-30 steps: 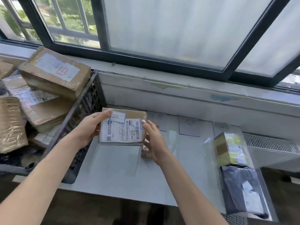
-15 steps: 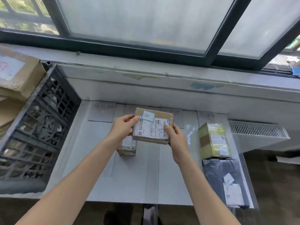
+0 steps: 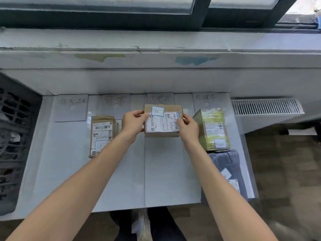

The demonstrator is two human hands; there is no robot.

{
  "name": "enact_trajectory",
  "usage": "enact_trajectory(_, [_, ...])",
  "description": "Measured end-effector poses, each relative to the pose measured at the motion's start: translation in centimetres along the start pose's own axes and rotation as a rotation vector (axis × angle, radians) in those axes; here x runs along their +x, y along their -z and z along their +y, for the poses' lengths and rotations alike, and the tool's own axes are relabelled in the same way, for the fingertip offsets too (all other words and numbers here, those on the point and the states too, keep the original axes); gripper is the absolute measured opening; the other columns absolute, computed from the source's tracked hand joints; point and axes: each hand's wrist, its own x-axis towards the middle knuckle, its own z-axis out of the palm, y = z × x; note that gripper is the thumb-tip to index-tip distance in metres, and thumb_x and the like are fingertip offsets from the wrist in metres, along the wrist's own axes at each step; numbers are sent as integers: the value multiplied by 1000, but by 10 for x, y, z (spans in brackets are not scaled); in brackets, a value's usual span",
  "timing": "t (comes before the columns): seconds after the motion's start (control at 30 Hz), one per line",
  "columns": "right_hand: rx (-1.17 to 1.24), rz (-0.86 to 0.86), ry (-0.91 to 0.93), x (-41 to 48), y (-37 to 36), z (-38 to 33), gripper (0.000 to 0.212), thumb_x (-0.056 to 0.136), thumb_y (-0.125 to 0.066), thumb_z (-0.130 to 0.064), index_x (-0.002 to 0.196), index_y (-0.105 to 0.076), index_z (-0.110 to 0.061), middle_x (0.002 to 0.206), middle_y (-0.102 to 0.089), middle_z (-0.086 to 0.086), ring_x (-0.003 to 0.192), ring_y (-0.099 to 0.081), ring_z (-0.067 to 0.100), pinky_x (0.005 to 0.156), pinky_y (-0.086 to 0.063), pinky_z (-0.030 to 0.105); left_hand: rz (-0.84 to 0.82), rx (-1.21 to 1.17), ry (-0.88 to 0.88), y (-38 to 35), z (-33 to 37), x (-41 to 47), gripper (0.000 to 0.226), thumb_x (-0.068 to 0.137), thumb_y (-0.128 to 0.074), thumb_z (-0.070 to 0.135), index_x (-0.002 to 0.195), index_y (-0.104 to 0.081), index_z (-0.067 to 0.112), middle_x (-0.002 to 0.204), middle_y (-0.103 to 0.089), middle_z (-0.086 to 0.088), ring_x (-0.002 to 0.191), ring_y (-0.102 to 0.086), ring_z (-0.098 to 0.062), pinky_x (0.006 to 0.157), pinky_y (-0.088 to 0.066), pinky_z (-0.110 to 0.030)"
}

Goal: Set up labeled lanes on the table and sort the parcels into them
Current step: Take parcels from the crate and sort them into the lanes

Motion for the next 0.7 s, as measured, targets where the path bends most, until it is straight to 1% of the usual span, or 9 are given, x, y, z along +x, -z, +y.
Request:
enact_trajectory(0.1, [-21,42,-31,14,7,10,25,94,-58,-14,116,-70,-14,106,-74,5,100,-69,24,83,-55,38,-7,16,46,-16,-8,7,27,94,-66,13,120,-66,5,106,-73,-10,90,-73,-23,64,-61,-36])
enact_trajectory(0.13, [-29,57,-41,17,10,12,27,93,-59,-15,119,-69,-14,109,-73,5,103,-68,24,90,-56,41,-9,21,59,-20,-10,9,29,94,-65,12,122,-65,5,108,-73,-11,90,-73,-24,65,-61,-37])
enact_trajectory(0.2, [-50,72,-49,22,13,16,33,93,-61,-15,125,-67,-11,113,-73,6,106,-68,23,96,-54,44,-6,34,75,-26,-15,12,29,94,-64,9,123,-64,5,109,-72,-12,88,-73,-24,64,-61,-38])
enact_trajectory(0.3, [-106,55,-38,27,12,22,33,92,-60,-14,124,-67,-11,115,-72,6,102,-67,21,94,-54,40,18,62,86,-27,-23,14,30,94,-63,6,124,-63,4,111,-72,-13,93,-73,-28,66,-61,-41])
enact_trajectory(0.37, [-133,28,-32,28,8,25,32,93,-59,-12,124,-67,-11,115,-72,7,97,-66,20,85,-53,33,52,83,92,-24,-28,16,31,93,-63,6,124,-63,4,111,-71,-13,93,-72,-28,62,-60,-38])
enact_trajectory(0.43, [-174,6,-25,30,3,28,32,94,-59,-11,125,-66,-9,116,-72,7,96,-65,20,78,-47,25,69,95,97,-20,-32,17,30,93,-63,6,123,-64,4,111,-71,-13,92,-72,-28,60,-59,-36])
enact_trajectory(0.5, [-200,-7,-27,31,-1,30,35,94,-59,-11,128,-65,-7,118,-71,8,103,-66,23,81,-48,27,75,100,103,-17,-35,18,28,94,-63,6,122,-64,4,109,-71,-13,91,-73,-27,58,-59,-35])
enact_trajectory(0.6, [-223,-28,-40,30,-4,34,36,95,-58,-12,130,-64,-7,121,-70,10,109,-65,25,90,-53,35,74,94,120,-14,-40,18,25,94,-62,4,118,-65,5,108,-72,-13,92,-72,-28,60,-59,-36])
enact_trajectory(0.7, [-246,-29,-41,29,-7,37,37,96,-57,-14,132,-62,-8,123,-69,10,109,-65,26,90,-53,35,71,97,122,-13,-43,19,26,94,-62,4,120,-65,5,107,-72,-12,91,-72,-27,61,-59,-37])
